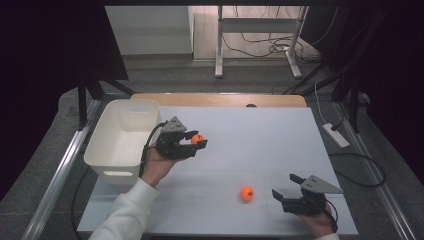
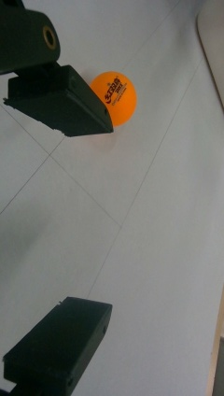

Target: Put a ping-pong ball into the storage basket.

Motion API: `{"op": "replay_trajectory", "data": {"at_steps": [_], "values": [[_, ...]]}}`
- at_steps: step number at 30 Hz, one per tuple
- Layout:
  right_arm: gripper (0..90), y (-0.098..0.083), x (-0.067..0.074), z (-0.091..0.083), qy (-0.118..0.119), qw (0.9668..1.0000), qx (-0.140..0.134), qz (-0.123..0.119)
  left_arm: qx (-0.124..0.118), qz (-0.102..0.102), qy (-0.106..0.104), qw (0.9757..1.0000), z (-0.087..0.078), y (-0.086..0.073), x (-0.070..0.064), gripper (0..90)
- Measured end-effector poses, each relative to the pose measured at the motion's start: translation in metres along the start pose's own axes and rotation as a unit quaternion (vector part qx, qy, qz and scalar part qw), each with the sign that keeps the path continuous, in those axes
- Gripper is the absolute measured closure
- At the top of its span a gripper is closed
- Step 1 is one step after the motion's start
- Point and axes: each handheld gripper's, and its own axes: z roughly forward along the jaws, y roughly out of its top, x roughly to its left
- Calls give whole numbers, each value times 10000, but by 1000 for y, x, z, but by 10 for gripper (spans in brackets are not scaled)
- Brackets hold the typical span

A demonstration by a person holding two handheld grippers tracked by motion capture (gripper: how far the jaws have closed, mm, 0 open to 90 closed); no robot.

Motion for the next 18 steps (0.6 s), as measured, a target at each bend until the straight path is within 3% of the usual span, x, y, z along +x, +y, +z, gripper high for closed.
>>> {"op": "replay_trajectory", "data": {"at_steps": [12,15,18], "values": [[117,0,0,1,-5,10000,39,-13,-222,111,50,9997,-15,10,-3,506],[117,-1,0,1,-11,10000,57,-22,-363,46,-130,9992,-20,12,-2,506],[117,0,0,1,-15,10000,57,-28,-415,58,-69,9991,-23,14,-2,506]]}}
